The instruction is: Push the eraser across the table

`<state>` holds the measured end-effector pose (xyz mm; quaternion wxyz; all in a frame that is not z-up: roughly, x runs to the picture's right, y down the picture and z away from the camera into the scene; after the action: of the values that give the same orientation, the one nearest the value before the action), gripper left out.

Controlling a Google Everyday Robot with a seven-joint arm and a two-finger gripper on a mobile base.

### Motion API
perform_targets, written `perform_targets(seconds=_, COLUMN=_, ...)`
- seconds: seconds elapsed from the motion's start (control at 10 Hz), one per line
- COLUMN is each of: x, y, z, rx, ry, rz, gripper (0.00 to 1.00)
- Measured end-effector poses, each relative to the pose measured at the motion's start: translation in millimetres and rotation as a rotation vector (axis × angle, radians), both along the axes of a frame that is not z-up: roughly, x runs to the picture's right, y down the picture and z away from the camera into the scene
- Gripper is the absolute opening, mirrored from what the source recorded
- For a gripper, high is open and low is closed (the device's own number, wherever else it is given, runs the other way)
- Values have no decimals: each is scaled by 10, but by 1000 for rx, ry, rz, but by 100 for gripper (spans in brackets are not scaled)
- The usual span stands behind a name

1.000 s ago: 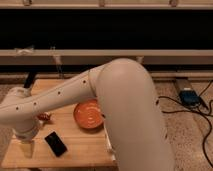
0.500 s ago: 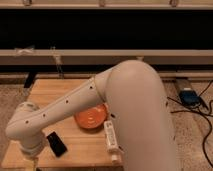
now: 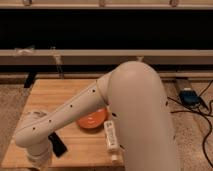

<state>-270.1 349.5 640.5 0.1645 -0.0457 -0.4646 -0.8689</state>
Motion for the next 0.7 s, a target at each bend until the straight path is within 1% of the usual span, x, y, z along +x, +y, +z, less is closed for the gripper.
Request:
perform_targets(seconds=0.1, x=33, y=74, z=10, rx=-17, ry=16, rz=5, gripper=12)
perform_targets(seconds=0.2, x=67, y=109, z=29, rx=-26, ry=29, rz=11, gripper=5)
perform_targets(seconds=0.3, x=115, y=152, z=64, rx=-37, ry=45, rz=15, gripper=0)
perform_targets(seconds=0.5, x=168, y=235, z=152, rx=-56, ry=63, rz=11, gripper=0)
perform_targets(seconds=0.7, x=276, y=263, z=249, rx=-63, ry=86, rz=12, gripper=0)
